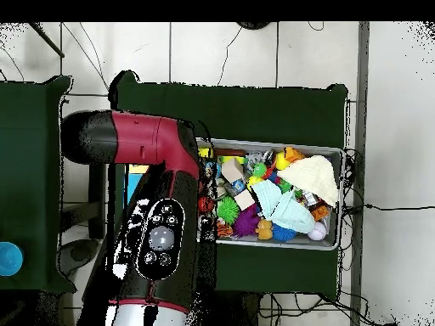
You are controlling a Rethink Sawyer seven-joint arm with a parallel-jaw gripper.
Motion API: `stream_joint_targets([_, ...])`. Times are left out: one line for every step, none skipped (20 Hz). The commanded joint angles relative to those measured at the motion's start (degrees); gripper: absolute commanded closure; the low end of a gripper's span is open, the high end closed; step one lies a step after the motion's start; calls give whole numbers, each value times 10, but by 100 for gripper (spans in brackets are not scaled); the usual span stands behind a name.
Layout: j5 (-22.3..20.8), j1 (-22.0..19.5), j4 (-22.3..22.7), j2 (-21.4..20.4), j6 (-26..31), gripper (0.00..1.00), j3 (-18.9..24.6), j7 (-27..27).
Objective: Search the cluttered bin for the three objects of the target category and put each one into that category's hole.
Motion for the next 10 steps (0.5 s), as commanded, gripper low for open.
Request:
stream_joint_targets([7, -22, -9, 41, 31, 100, 18, 135])
stream_joint_targets([6, -22, -9, 43, 32, 100, 17, 135])
stream_joint_targets([5, -22, -10, 46, 34, 100, 17, 135])
stream_joint_targets([6, -22, -7, 46, 36, 100, 17, 135])
stream_joint_targets([6, -22, -3, 46, 37, 100, 17, 136])
stream_joint_targets([6, -22, 1, 44, 38, 100, 16, 137])
stream_joint_targets([6, -21, 4, 42, 38, 100, 16, 137])
stream_joint_targets([7, -21, 7, 41, 39, 100, 16, 138])
stream_joint_targets([7, -19, 16, 38, 36, 100, 17, 138])
stream_joint_targets([9, -17, 25, 34, 40, 100, 18, 140])
